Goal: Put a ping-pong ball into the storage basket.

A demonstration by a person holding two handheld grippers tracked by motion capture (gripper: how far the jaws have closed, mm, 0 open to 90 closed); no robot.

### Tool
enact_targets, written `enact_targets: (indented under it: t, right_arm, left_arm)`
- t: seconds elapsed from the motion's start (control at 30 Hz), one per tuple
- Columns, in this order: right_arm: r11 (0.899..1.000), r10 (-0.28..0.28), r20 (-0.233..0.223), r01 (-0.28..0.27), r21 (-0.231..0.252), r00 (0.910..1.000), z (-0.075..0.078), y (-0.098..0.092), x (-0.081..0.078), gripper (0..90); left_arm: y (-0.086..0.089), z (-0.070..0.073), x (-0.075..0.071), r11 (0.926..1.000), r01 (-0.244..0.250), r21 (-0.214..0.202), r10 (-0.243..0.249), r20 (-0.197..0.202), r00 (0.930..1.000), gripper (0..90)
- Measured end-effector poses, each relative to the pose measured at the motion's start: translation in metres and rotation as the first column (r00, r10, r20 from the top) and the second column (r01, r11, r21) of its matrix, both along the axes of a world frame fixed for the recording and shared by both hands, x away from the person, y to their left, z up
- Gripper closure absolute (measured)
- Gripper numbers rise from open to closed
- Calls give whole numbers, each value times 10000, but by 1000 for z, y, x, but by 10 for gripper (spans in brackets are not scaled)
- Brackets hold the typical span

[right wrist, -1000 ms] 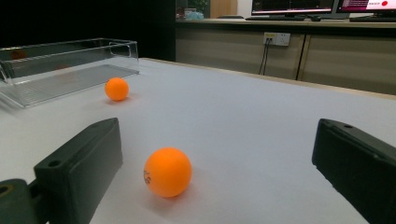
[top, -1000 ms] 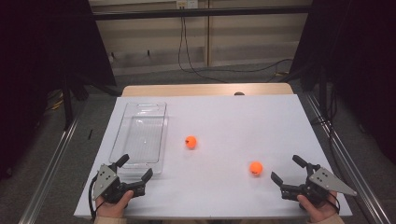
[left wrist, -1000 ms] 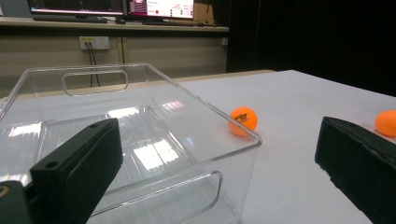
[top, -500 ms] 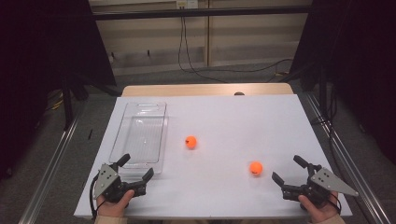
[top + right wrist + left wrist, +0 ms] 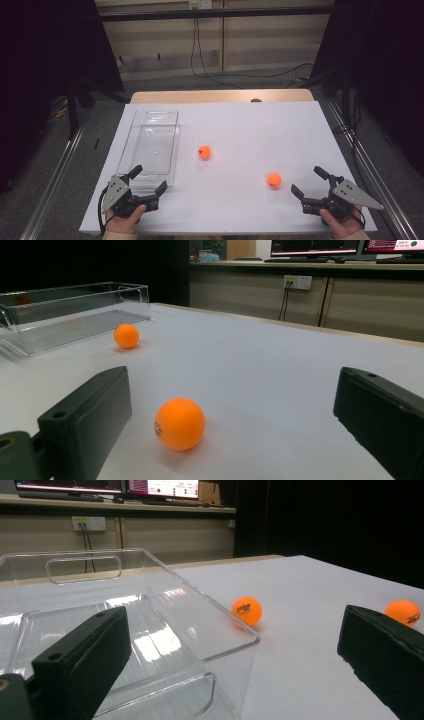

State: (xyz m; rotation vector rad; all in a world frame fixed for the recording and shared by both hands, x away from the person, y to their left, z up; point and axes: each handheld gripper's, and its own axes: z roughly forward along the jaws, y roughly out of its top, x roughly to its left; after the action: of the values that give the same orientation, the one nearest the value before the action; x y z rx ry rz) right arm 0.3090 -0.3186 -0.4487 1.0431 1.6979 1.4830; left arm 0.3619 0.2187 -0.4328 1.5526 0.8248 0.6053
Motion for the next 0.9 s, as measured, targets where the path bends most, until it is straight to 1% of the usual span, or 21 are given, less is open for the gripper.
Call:
enact_targets:
  t: [0.03,0.07,0.1,0.2,0.23,0.27,0.33,0.37,0.43,0.47,0.5,0.53,0.57,0.6,0.63,0.67,0.73,0.8,0.83,0.9]
  right_arm:
    - [9999,-53,-28,54,109,10000,0,1,0,19]
    - [9999,-75,-48,75,92,10000,0,0,0,19]
    - [10000,-26,-52,26,74,10000,0,0,1,19]
    - [10000,-6,-50,6,74,10000,0,0,1,20]
    - [10000,-26,-37,26,92,10000,0,0,1,20]
    - [10000,-24,-37,24,92,10000,1,0,2,20]
    - [10000,5,-39,-5,70,10000,1,0,2,21]
    - [10000,6,-31,-6,88,10000,1,0,2,21]
    - [9999,18,-15,-18,109,10000,1,0,2,21]
    - [10000,34,-34,-33,87,10000,1,0,2,21]
    - [9999,68,-28,-68,77,10000,1,0,1,21]
    - [10000,56,-33,-56,72,10000,1,0,1,21]
    - [10000,37,-20,-37,75,10000,1,0,1,21]
    - [9999,64,6,-64,82,10000,1,0,1,21]
    - [9999,47,-28,-47,123,10000,1,1,1,22]
    - [9999,25,-25,-25,156,10000,1,1,1,22]
    - [9998,18,-24,-18,175,10000,2,1,1,22]
    - [9999,24,-60,-23,152,10000,2,0,1,22]
    - [9999,37,-77,-36,161,10000,2,0,1,22]
    - [9999,50,-67,-49,156,10000,2,0,1,23]
  left_arm:
    - [0,0,0,10000,-22,38,22,14,10000,7]
    - [0,0,0,10000,-22,38,22,14,10000,7]
    - [-1,1,0,9999,120,-12,-120,24,9999,7]
    - [-3,2,-1,10000,34,12,-34,-10,10000,7]
    - [-3,3,-1,9999,107,74,-107,-18,9999,7]
    - [-4,3,-1,10000,64,-56,-64,-36,10000,7]
    - [-4,4,-1,10000,61,-18,-61,-13,10000,7]
    - [-6,4,-1,9999,106,-98,-107,-20,9999,7]
    - [-6,5,-1,9999,94,45,-94,-10,10000,7]
    - [-8,6,-2,10000,87,-34,-87,-43,10000,7]
    - [-9,6,-1,10000,80,-56,-80,-51,10000,7]
    - [-9,6,-1,9998,207,-29,-207,-14,9998,7]
    - [-10,7,-1,9999,161,-50,-161,9,9999,7]
    - [-11,7,-1,9998,206,-46,-206,-65,9998,7]
    - [-12,8,-1,9997,234,-117,-234,-55,9997,7]
    - [-12,9,-1,9998,185,49,-185,-29,9998,7]
    - [-14,9,-1,9997,254,-21,-254,-25,9997,7]
    - [-16,11,-2,9996,235,-163,-236,-73,9997,7]
    - [-17,11,-2,9999,116,-120,-117,-61,9999,7]
    - [-18,12,-2,9999,115,-76,-116,-88,9999,7]
